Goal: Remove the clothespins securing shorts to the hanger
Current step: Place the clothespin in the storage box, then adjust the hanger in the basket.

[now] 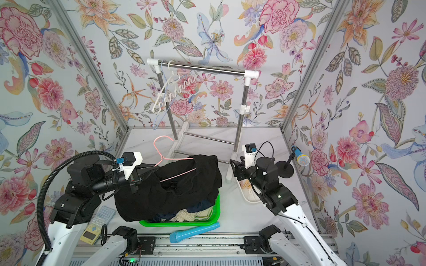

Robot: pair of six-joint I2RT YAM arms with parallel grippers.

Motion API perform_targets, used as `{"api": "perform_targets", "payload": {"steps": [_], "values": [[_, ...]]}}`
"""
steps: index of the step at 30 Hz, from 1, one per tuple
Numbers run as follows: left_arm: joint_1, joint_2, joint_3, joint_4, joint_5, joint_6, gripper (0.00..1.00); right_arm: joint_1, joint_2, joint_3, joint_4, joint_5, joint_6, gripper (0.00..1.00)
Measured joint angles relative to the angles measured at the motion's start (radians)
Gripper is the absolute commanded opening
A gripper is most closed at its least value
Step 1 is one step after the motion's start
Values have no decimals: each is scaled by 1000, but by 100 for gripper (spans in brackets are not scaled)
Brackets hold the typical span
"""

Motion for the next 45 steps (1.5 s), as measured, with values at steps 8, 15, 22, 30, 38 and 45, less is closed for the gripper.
{"api": "perform_targets", "payload": {"steps": [8,15,22,30,38,45], "values": [[-210,72,3,56,-134,-59,0,418,9,149,40,128,-217,67],[-318,169,23,74,-204,-81,0,637,209,219,71,293,-471,65],[-369,183,34,74,-217,-84,0,642,317,273,68,350,-610,35],[-370,179,36,72,-208,-103,21,647,324,286,74,358,-716,0],[-371,41,79,103,-341,-180,74,639,270,193,133,343,-818,0],[-371,-119,149,63,-558,-246,82,636,154,109,200,295,-892,0]]}}
